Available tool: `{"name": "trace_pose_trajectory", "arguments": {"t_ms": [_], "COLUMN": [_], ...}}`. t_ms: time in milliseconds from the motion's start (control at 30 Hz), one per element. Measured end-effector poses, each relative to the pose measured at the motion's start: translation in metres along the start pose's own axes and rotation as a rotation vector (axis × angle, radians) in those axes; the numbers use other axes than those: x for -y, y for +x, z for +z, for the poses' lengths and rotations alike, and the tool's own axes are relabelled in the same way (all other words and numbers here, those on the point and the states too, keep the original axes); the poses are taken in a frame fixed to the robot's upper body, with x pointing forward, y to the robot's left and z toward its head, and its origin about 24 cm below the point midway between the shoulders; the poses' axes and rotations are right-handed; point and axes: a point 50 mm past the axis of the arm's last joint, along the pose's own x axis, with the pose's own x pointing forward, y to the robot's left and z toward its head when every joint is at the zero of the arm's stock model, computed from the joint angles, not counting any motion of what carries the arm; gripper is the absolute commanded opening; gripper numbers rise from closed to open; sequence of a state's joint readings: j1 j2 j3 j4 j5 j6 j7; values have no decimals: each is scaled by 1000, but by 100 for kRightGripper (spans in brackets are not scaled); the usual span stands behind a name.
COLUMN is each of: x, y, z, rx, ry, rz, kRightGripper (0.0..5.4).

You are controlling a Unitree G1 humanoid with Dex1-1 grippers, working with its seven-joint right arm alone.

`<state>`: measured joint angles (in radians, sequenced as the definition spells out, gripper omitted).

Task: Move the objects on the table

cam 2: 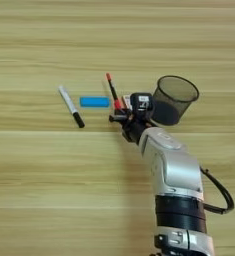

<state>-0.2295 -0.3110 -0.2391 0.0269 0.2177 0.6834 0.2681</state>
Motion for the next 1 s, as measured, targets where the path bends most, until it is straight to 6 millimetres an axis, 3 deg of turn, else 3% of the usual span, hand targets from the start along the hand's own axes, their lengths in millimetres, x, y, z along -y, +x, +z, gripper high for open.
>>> {"name": "trace_pose_trajectory", "arguments": {"t_ms": [367, 600, 1000], "x": [-36, -35, -45], "y": [5, 13, 19], "z": [-3, -17, -18], "rx": [-16, -83, -86], "ry": [-32, -21, -46], "rz": [132, 128, 172], "kRightGripper": [54, 54, 54]}}
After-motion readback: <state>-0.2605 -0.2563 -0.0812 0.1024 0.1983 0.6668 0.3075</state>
